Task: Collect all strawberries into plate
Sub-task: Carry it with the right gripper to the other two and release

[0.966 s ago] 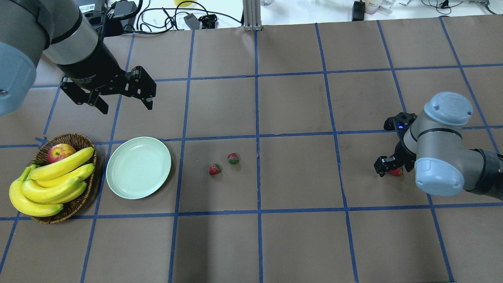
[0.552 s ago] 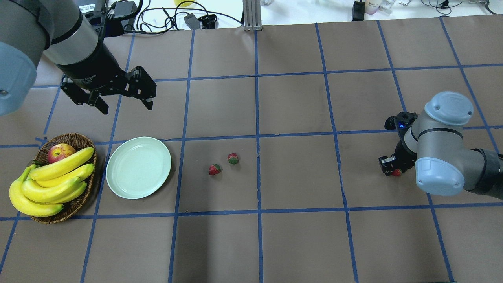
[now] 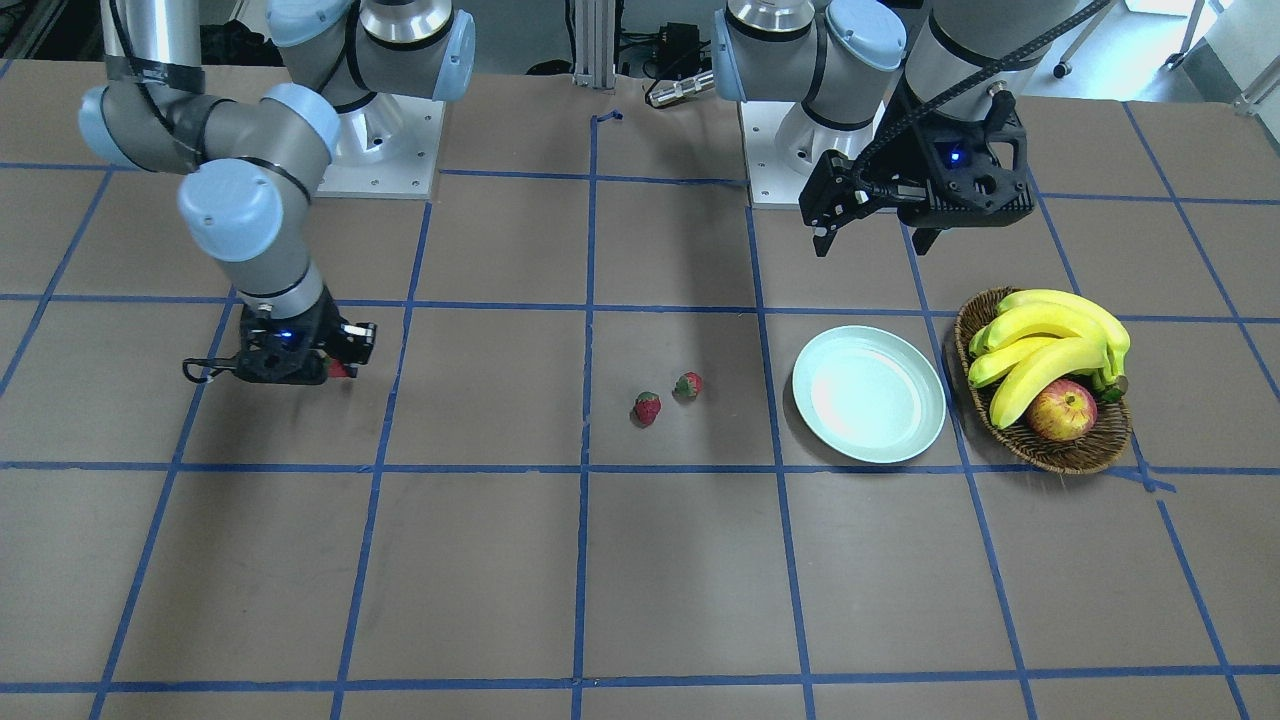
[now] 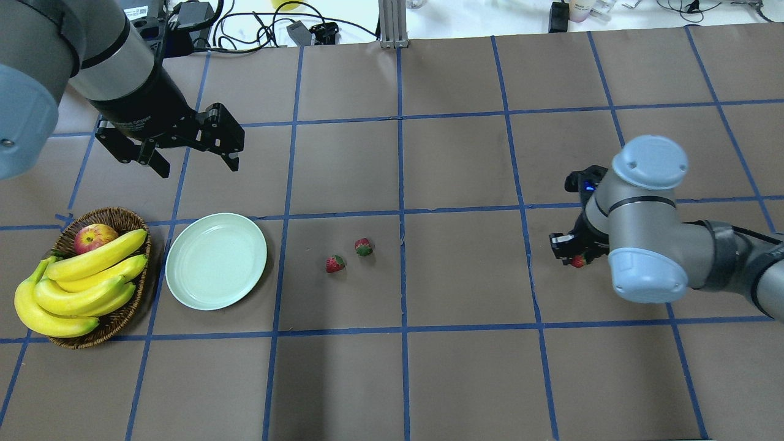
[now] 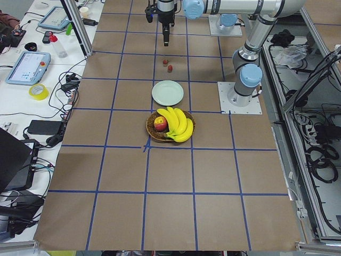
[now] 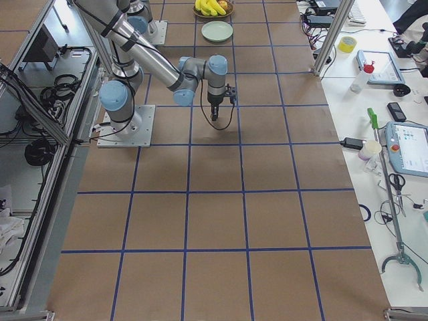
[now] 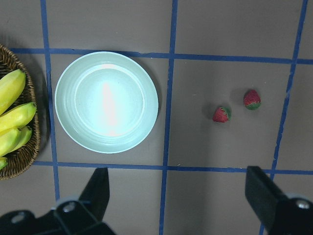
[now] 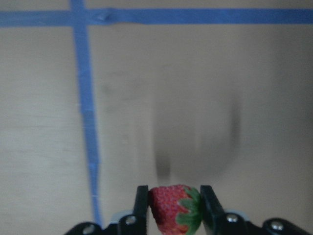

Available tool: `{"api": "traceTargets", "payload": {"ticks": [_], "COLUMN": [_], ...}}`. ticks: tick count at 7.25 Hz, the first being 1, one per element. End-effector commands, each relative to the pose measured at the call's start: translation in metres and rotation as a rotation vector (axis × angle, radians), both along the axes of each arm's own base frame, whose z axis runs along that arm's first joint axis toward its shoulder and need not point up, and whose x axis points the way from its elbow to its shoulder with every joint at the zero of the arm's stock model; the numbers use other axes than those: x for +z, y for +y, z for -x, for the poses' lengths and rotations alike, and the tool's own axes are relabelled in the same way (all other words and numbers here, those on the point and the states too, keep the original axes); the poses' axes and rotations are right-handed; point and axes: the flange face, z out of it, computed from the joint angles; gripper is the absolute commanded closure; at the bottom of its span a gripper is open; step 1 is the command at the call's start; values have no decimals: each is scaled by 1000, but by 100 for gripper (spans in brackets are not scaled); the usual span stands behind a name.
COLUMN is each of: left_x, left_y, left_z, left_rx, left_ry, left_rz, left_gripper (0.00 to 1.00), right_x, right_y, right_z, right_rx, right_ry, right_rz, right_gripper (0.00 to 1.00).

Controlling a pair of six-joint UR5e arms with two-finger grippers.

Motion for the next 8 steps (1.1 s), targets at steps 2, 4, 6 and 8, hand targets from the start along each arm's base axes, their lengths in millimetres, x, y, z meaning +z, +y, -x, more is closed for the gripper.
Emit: {"api": "traceTargets", "payload": {"ticks": [2, 4, 6, 8], "left_x": [0, 0, 0, 0], "left_y": [0, 0, 0, 0], "left_z": [0, 0, 0, 1], "left_rx": [-1, 0, 0, -1], "left_ry": [-1, -1, -1, -1], "left_rz": [0, 0, 2, 0], "left_gripper": [0, 0, 0, 0], "right_x": [54, 48, 35, 49], "right_y": [-25, -24, -21, -55], "right_z": [-189, -247, -307, -328], "right_rx": [-234, -246, -231, -226], "right_ry": [-118, -208, -208, -253], "right_rz": [-46, -88, -91, -27], "right_gripper": [100, 100, 100, 98]}}
